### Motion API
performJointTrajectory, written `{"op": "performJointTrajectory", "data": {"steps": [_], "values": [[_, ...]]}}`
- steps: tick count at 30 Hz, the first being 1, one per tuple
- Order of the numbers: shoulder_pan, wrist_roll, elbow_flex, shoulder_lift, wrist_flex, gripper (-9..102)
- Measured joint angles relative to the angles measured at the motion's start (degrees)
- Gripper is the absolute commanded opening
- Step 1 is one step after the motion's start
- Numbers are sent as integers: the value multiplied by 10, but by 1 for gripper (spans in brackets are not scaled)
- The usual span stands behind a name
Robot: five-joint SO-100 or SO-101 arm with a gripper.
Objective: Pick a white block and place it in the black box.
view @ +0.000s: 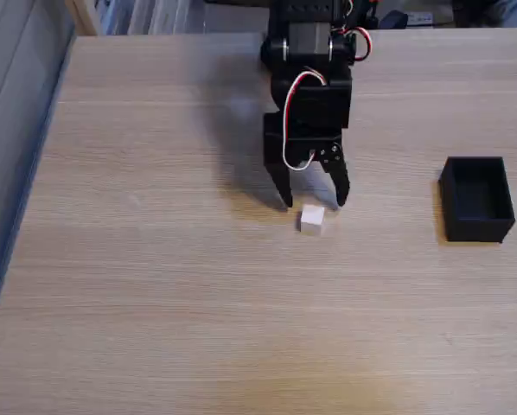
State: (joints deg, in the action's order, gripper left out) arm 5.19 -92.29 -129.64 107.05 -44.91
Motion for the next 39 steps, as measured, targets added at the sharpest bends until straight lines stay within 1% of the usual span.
{"op": "performJointTrajectory", "data": {"steps": [16,20,23,27,28,34,39], "values": [[1,0,70,-83,9,30],[1,0,85,-94,7,28],[1,0,85,-98,7,21],[0,1,85,-100,7,3],[0,6,85,-100,7,0],[0,21,85,-100,7,0],[0,-6,84,-88,7,0]]}}
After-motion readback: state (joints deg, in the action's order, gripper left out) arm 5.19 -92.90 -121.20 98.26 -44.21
